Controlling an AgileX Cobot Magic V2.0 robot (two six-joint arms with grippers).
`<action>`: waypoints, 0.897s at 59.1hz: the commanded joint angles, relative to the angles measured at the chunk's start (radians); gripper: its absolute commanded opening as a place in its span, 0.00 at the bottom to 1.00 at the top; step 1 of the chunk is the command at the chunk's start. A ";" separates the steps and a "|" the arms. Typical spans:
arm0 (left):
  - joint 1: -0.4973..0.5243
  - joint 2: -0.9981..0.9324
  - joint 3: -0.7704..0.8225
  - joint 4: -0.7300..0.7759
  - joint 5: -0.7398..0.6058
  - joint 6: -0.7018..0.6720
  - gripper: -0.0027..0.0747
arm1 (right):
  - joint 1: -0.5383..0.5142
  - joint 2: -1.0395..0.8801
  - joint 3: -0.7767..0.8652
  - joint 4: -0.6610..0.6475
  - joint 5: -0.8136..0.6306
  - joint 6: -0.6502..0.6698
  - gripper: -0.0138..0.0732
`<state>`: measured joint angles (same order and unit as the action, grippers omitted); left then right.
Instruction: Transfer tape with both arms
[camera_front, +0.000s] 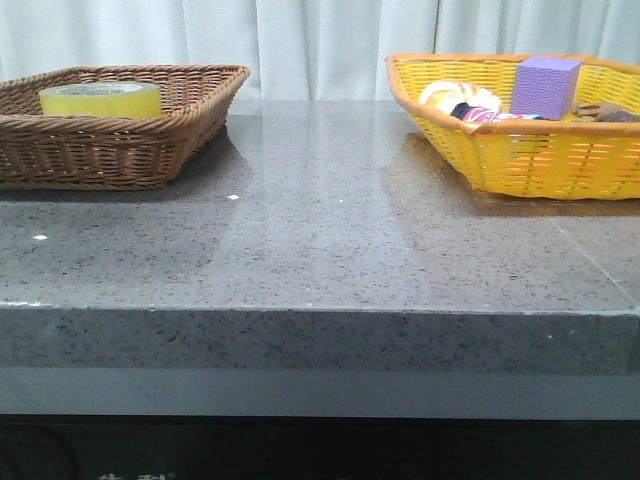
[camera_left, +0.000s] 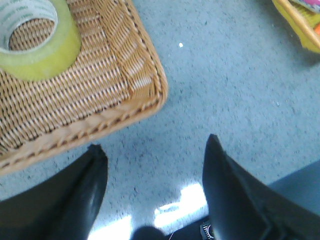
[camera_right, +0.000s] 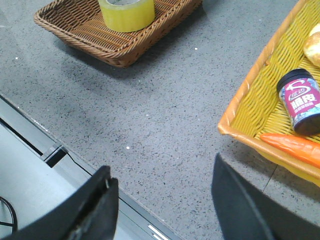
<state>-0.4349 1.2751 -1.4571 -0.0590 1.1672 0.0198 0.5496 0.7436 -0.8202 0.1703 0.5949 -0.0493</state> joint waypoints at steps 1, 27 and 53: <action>-0.011 -0.122 0.097 -0.011 -0.118 -0.001 0.58 | -0.004 -0.006 -0.025 0.009 -0.059 -0.007 0.67; -0.011 -0.495 0.541 -0.011 -0.422 0.050 0.58 | -0.143 -0.006 -0.025 -0.126 0.011 0.036 0.67; -0.011 -0.546 0.588 -0.011 -0.445 0.050 0.20 | -0.171 -0.006 -0.025 -0.125 0.050 0.036 0.23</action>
<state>-0.4379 0.7323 -0.8448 -0.0590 0.8022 0.0698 0.3844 0.7436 -0.8202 0.0504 0.7052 -0.0147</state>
